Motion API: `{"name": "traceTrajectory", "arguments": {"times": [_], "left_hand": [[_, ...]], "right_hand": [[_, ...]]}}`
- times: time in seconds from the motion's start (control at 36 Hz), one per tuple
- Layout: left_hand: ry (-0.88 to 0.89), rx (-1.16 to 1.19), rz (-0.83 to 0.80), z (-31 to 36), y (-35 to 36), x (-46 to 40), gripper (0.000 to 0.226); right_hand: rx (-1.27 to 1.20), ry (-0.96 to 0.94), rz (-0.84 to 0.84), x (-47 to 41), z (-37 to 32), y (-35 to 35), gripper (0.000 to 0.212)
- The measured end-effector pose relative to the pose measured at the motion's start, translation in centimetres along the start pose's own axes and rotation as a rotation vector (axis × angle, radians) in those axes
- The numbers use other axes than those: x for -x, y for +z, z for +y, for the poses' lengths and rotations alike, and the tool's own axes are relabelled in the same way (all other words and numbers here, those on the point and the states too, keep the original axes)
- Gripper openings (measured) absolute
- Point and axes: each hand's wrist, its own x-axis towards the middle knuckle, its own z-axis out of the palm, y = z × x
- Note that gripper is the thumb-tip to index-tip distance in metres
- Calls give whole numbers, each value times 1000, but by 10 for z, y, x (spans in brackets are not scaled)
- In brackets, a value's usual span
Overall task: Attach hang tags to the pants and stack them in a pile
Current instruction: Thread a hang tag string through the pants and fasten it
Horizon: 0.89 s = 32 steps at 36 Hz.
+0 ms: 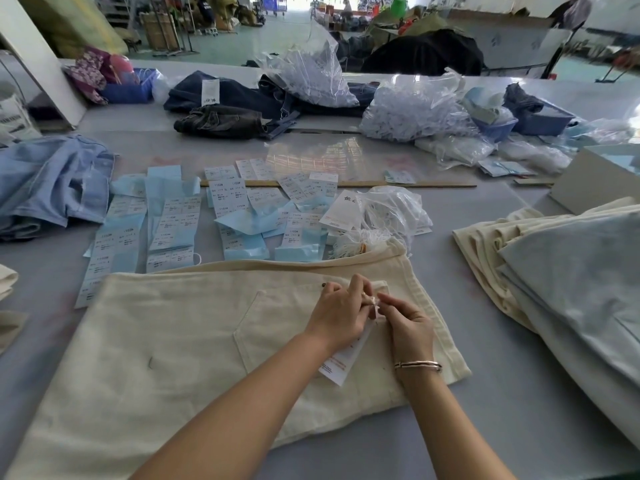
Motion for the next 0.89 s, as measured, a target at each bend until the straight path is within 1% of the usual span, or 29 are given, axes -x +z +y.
{"name": "traceTrajectory", "arguments": {"times": [0.44,0.56,0.72,0.89], "left_hand": [[52,-58,19,2,-2,-3,18],[19,-2,23,0,-1,-2,19],[-49,64,15,-2,3,0,22],[-55,99,24,-2,5,0,21]], "right_hand": [[2,7,6,1,0,0,21],[-13,14,-5,1,-1,0,27],[-28,29,-11,1,-1,1,26],[-27,37,0,0,-1,1,28]]}}
